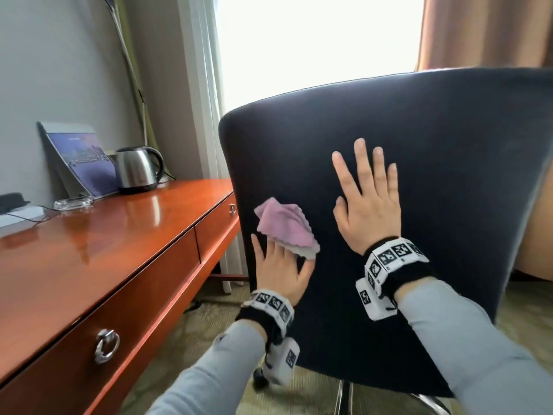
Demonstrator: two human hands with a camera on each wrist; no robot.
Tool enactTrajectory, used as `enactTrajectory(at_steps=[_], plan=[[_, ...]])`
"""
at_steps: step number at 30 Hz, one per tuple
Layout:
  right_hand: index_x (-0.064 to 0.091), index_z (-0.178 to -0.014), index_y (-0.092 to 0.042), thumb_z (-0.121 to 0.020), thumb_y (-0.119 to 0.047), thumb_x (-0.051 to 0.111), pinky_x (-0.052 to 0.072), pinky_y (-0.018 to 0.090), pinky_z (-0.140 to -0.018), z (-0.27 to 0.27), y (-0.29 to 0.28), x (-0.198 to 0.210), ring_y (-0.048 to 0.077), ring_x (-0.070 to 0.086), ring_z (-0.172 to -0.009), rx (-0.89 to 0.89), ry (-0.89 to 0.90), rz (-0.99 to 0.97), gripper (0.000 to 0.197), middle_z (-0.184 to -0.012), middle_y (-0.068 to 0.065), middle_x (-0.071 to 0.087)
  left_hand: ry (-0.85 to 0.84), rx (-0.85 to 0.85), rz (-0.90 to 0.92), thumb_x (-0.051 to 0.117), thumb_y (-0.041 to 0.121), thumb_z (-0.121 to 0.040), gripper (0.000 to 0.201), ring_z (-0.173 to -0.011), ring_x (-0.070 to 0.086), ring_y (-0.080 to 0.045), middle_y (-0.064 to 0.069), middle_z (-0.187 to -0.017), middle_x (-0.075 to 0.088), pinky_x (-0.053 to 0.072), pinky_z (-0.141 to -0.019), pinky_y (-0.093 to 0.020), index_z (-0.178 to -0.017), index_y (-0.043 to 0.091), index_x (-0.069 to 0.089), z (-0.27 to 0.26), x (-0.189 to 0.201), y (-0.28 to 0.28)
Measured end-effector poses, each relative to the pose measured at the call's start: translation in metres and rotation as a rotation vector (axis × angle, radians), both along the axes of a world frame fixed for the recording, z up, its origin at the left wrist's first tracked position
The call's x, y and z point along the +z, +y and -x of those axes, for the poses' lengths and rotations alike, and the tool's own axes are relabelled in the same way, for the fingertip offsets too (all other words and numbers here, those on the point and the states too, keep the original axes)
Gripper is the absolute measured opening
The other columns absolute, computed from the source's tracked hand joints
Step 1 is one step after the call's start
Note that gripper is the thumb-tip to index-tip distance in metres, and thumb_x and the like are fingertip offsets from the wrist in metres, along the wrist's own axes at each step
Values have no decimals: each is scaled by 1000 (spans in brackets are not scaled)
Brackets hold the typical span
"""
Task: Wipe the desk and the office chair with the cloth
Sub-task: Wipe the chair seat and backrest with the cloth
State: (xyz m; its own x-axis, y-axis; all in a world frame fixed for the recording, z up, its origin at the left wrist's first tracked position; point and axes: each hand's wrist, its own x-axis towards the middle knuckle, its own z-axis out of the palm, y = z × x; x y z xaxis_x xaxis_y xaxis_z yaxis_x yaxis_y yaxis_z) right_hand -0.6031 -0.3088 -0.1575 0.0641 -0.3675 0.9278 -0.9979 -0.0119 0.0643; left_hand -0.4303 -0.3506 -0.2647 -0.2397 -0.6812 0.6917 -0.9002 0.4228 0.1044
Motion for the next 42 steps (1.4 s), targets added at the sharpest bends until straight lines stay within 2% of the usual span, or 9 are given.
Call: enactTrajectory(at_steps=[5,12,19,23,26,29,33,37,42], plan=[[13,-157,-30,-89,-20,52,1,46,-123,-1,-3,-1,29,-1,-152,3,-8,-1,79,-165,3,-1,309,71,168,21,59,-98,73,-153,7,-27,-12,-164,19,-4,-123,-53,-157,15,20,-9,114,-31],[12,-157,-29,-88,-19,52,1,48,-122,0,-4,-2,30,-2,-152,-6,-1,3,80,-165,5,-2,26,-3,45,29,61,-100,69,-152,10,-30,-8,-162,24,4,-121,-59,-157,22,20,4,31,-3],[16,-157,-28,-88,-18,51,2,48,-123,-4,3,-3,28,-1,-152,8,-14,7,78,-165,5,3,147,12,393,22,57,-101,75,-153,1,-33,-13,-166,7,-2,-122,-58,-159,12,9,19,206,-1],[31,-153,-21,-86,-22,49,10,48,-122,-2,13,6,30,10,-151,81,-39,26,69,-164,7,14,-35,4,307,24,61,-101,79,-154,-6,-30,-11,-167,-2,2,-121,-60,-160,13,4,32,137,3],[57,-133,-12,-80,-17,54,32,46,-110,10,32,17,33,37,-139,207,-42,167,54,-153,13,39,-230,37,192,19,61,-101,71,-153,5,-32,-11,-164,19,5,-119,-63,-158,19,21,20,74,4],[62,-120,-13,-72,-7,56,30,48,-110,29,47,67,35,40,-135,155,-89,333,50,-146,17,44,-93,1,254,21,60,-100,69,-152,8,-34,-10,-163,24,0,-119,-64,-156,20,26,22,129,11],[53,-131,-17,-93,-30,38,9,54,-121,67,35,133,33,32,-142,-97,-176,283,43,-143,10,47,104,-46,418,19,54,-102,67,-153,11,-30,-9,-163,23,-5,-121,-58,-156,15,25,52,229,10],[61,-110,-11,-98,-35,37,31,45,-105,84,34,127,34,50,-107,-105,-170,296,36,-108,13,57,74,-58,477,20,49,-101,60,-127,43,-34,-12,-134,51,21,-115,-56,-136,10,49,56,230,7],[64,-107,-9,-96,-30,42,33,47,-99,76,63,134,31,47,-101,-15,-175,202,32,-103,14,57,101,-139,475,22,43,-104,58,-110,48,-41,-21,-119,56,34,-99,-52,-123,1,57,41,244,30]])
